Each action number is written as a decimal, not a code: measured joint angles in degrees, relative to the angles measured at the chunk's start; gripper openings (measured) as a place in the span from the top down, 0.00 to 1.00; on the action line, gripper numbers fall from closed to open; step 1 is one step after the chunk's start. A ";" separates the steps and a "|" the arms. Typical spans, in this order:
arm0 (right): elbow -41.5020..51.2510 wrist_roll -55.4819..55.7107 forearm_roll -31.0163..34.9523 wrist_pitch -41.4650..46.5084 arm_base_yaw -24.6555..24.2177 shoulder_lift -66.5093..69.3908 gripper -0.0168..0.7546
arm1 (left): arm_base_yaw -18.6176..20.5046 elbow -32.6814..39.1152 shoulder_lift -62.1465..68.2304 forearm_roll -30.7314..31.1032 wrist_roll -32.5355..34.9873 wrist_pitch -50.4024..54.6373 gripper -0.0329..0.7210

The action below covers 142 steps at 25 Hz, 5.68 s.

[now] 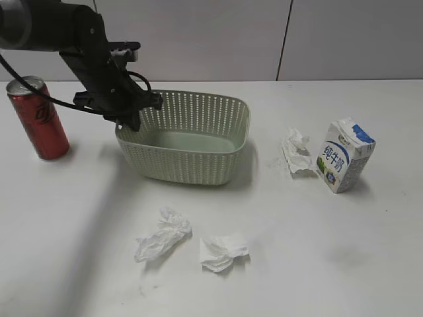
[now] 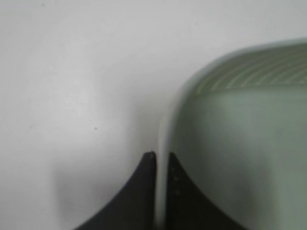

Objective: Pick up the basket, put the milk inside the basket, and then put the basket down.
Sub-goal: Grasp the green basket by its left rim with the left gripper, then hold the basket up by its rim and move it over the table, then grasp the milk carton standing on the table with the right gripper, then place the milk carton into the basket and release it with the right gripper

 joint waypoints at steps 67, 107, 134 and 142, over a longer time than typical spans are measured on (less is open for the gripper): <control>-23.50 -25.47 10.30 -43.38 7.04 98.81 0.14 | -0.27 -0.27 -7.02 -0.93 -7.65 10.36 0.96; -69.62 -30.25 11.63 -17.50 25.75 103.84 0.56 | -0.27 -0.27 -7.02 -0.93 -7.65 7.99 0.96; -84.13 -29.54 6.50 -8.33 29.61 120.63 0.14 | -0.27 -0.27 -6.92 0.29 -7.49 6.66 0.96; -82.35 -14.69 -2.03 7.80 23.63 108.15 0.14 | -0.27 -0.27 -6.92 0.17 -7.43 6.98 0.96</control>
